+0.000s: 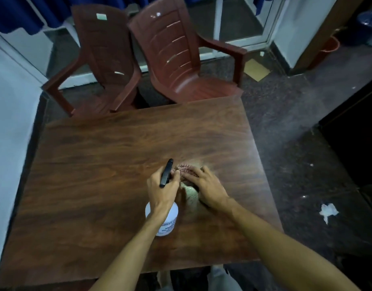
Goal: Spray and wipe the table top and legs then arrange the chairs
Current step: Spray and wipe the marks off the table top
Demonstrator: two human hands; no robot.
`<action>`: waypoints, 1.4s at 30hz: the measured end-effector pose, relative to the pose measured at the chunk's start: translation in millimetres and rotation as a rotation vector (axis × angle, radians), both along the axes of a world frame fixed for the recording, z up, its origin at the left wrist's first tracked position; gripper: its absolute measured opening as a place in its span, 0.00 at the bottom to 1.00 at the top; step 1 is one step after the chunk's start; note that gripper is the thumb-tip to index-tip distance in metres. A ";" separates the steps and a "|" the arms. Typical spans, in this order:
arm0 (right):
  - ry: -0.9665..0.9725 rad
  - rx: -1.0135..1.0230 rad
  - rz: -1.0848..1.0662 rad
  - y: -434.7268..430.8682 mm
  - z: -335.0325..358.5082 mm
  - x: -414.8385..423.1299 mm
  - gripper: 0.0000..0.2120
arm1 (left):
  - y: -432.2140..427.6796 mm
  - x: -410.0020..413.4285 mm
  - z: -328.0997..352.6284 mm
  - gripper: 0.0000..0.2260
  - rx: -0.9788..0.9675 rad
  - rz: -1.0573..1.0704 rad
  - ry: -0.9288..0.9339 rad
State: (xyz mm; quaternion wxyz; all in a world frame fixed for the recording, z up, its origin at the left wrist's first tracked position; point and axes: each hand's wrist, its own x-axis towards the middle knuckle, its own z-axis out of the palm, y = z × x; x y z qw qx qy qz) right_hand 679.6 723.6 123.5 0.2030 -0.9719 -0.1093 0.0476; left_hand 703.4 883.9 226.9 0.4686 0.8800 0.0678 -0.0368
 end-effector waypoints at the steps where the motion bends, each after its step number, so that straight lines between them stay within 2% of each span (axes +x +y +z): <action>1: -0.023 0.029 -0.085 -17.3 -2.3 16.6 0.45 | -9.5 4.5 0.1 0.10 -0.003 -0.003 -0.009; 3: -0.002 0.036 -0.343 -57.8 -0.5 54.3 0.40 | -24.5 12.5 0.3 0.10 0.002 -0.005 -0.029; 5: 0.027 0.024 -0.439 -83.4 7.9 66.3 0.35 | -37.1 17.9 3.0 0.11 0.007 -0.005 -0.041; 7: -0.007 0.025 -0.313 -84.8 10.4 44.6 0.36 | -49.2 22.3 5.9 0.11 0.008 -0.003 -0.046; 10: -0.037 0.004 0.069 -81.0 2.9 -2.1 0.40 | -59.2 29.5 1.0 0.11 0.027 0.004 -0.048; 11: -0.065 -0.008 0.075 -93.6 1.8 6.9 0.43 | -63.9 33.6 -2.6 0.11 0.030 0.008 -0.044; 13: -0.084 0.008 -0.213 -124.7 -2.5 50.5 0.45 | -70.5 42.0 -10.5 0.11 0.035 0.016 -0.038; 15: -0.046 0.080 -0.570 -149.2 1.8 85.9 0.42 | -77.3 47.4 -14.1 0.11 0.033 0.027 -0.039; 17: 0.002 0.089 -0.658 -147.0 1.3 88.1 0.41 | -82.9 53.0 -11.9 0.11 0.016 0.026 -0.033; 21: -0.001 -0.012 -0.308 -126.4 -7.3 58.1 0.45 | -80.9 68.6 -8.9 0.11 -0.015 0.053 -0.040; 22: -0.032 -0.012 -0.308 -130.2 -8.7 70.5 0.44 | -79.9 72.8 -10.4 0.11 -0.021 0.062 -0.030; 25: -0.045 0.052 -0.605 -130.8 -5.0 136.2 0.42 | -68.5 87.7 -15.9 0.11 -0.019 0.093 -0.025; 26: -0.031 0.051 -0.615 -119.3 -1.8 155.3 0.42 | -62.5 93.1 -17.0 0.12 -0.014 0.105 -0.026; 27: -0.031 0.032 -0.560 -102.8 0.9 166.1 0.43 | -58.0 96.1 -17.7 0.12 -0.012 0.114 -0.023; 29: -0.034 0.009 -0.306 -52.0 3.5 179.3 0.46 | -46.5 106.1 -15.6 0.12 -0.003 0.146 -0.025; 32: -0.036 0.024 0.092 8.6 -1.5 193.0 0.42 | -28.9 126.9 -16.2 0.10 -0.015 0.174 -0.034; 33: -0.041 0.033 0.101 10.3 -1.1 205.6 0.41 | -24.6 135.3 -14.9 0.10 -0.023 0.175 -0.041; 36: -0.041 0.003 -0.254 -14.7 -6.5 246.4 0.41 | -12.1 160.0 -10.8 0.11 -0.051 0.164 -0.057; 38: -0.025 -0.055 -0.372 -15.2 -7.2 267.4 0.39 | -1.1 177.2 -11.0 0.11 -0.064 0.153 -0.074; 42: -0.037 -0.079 -0.137 7.7 -3.9 283.6 0.43 | 3.1 209.4 -15.2 0.11 -0.066 0.106 -0.101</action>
